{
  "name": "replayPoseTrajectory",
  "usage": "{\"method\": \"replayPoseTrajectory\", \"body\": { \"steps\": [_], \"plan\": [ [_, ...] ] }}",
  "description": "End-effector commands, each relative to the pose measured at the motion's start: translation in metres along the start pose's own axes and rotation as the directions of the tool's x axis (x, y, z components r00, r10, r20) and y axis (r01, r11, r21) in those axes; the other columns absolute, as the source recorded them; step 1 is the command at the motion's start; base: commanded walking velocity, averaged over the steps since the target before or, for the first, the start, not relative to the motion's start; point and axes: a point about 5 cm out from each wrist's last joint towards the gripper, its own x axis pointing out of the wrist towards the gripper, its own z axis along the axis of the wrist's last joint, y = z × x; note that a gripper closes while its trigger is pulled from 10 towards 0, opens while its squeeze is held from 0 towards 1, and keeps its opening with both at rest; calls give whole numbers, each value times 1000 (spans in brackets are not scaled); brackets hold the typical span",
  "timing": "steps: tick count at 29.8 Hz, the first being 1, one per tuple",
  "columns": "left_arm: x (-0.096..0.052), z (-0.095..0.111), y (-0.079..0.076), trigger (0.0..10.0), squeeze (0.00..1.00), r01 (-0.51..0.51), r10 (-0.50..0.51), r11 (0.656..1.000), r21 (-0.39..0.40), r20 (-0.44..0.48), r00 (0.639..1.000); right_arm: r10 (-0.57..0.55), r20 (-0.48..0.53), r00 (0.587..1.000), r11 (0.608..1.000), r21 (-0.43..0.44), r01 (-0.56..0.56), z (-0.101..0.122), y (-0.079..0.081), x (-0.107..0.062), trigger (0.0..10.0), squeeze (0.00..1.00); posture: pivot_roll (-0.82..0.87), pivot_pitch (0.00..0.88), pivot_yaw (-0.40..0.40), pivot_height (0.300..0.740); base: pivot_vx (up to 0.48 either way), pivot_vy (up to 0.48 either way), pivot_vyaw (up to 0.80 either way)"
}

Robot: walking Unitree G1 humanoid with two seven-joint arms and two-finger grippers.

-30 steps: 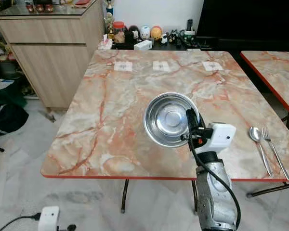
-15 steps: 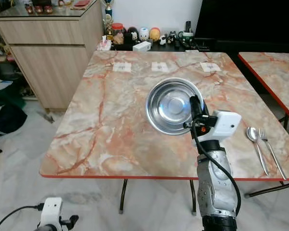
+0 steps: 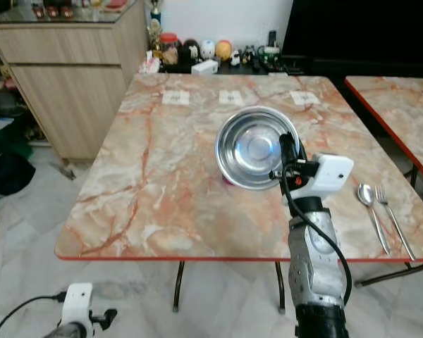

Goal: Setting the table

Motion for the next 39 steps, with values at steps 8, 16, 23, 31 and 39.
{"method": "replayPoseTrajectory", "body": {
  "steps": [8,16,23,31,39],
  "plan": [
    [-8,-22,18,10000,0,-38,39,999,8,-63,997,-5,-11,1000,1000,-5,5,-4,5,-2,10000,0,54,0,-27,740,0,-31,0],
    [-11,-33,18,10000,0,-31,33,999,33,-84,996,5,-11,1000,1000,-31,-5,2,5,0,10000,0,40,0,-12,740,0,-247,0],
    [-19,-46,35,10000,0,-50,55,998,43,-113,992,47,-29,998,998,-35,-48,1,16,4,10000,0,34,0,-22,740,0,-296,0],
    [-20,-53,27,10000,0,-36,41,998,45,-118,992,40,-40,998,998,-44,-42,1,14,1,10000,0,30,0,-28,740,0,-365,0],
    [-16,-52,10,10000,0,-9,15,998,56,-113,993,28,-63,998,998,-48,-31,-1,13,-6,10000,0,19,0,-32,740,0,-431,0]
  ]
}}
